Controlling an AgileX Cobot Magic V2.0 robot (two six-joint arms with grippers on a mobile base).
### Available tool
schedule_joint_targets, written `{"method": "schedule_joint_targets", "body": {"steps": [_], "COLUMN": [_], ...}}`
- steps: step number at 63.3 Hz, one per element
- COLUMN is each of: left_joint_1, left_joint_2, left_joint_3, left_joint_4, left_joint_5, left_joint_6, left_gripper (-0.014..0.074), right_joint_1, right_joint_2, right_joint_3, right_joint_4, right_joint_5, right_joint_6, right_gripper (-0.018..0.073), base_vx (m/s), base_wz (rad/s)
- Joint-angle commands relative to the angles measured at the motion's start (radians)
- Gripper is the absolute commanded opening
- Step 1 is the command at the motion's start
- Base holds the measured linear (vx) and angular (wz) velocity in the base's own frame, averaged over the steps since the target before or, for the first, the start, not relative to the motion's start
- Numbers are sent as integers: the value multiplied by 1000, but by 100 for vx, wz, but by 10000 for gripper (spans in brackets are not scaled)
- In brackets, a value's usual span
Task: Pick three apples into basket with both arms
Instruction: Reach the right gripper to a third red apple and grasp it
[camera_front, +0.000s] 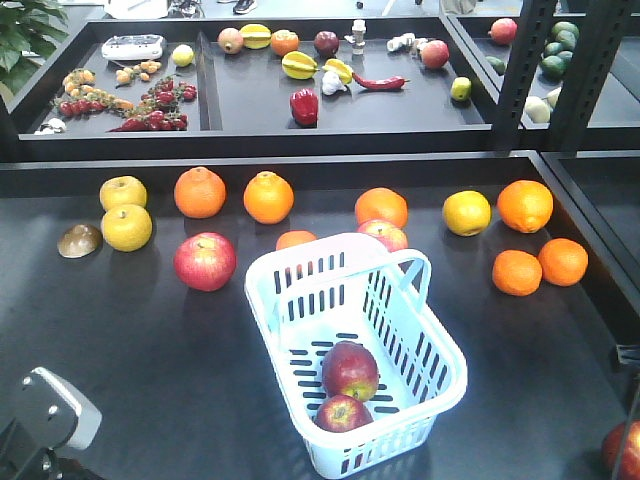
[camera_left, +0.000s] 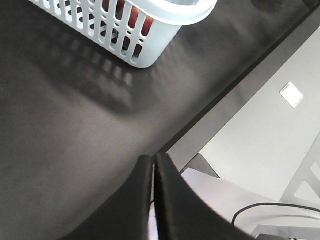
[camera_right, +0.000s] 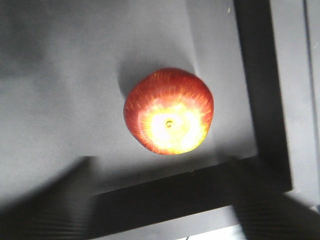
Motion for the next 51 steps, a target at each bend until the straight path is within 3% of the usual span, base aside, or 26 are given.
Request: {"method": "schedule_joint_targets", "body": {"steps": [1, 51], "left_joint_1": [-3, -3], "left_joint_2": [-13, -13], "left_joint_3": [-19, -19], "left_joint_4": [-33, -33], "left_joint_5": [-18, -18], "left_joint_6": [-10, -10], "left_gripper": [-6, -6], "right_joint_1": [-5, -5], "right_joint_2": [10, 257], "right_joint_3": [-20, -20], "right_joint_4": [-48, -98], "right_joint_5": [-10, -130], "right_joint_6": [45, 42], "right_gripper": [729, 648], "base_vx": [0, 0], "base_wz": [0, 0]}}
